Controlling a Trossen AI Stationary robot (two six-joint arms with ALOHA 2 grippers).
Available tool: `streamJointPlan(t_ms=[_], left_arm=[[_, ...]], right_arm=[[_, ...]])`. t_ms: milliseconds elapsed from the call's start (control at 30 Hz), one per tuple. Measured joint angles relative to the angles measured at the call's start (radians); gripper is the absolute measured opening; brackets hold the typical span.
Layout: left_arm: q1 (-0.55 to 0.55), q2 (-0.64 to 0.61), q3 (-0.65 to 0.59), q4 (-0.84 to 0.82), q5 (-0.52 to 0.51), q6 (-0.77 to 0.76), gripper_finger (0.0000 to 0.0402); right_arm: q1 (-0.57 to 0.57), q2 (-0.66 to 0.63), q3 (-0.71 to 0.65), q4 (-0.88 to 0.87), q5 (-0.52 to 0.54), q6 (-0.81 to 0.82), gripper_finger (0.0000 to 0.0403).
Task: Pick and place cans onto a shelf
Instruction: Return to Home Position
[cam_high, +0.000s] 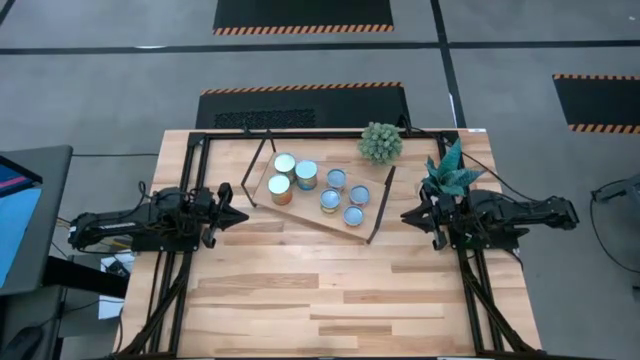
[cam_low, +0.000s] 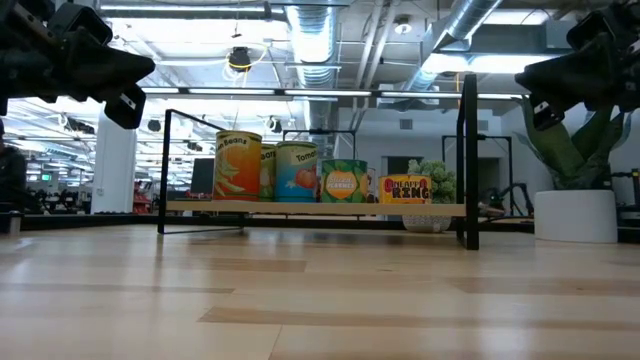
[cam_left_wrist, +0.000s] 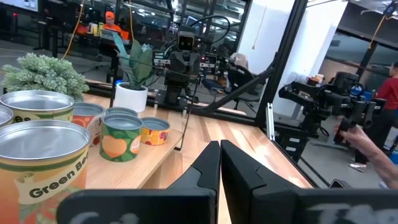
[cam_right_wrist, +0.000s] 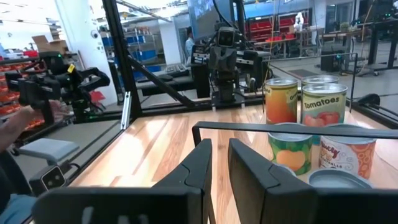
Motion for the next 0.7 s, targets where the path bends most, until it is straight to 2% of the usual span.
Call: streamJointPlan(t_ms=[700], left_arm=[[0.0, 0.0, 0.0, 0.001, 0.0, -0.001, 0.0]], right_arm=[[0.0, 0.0, 0.0, -0.022, 0.003, 0.0, 0.0079]])
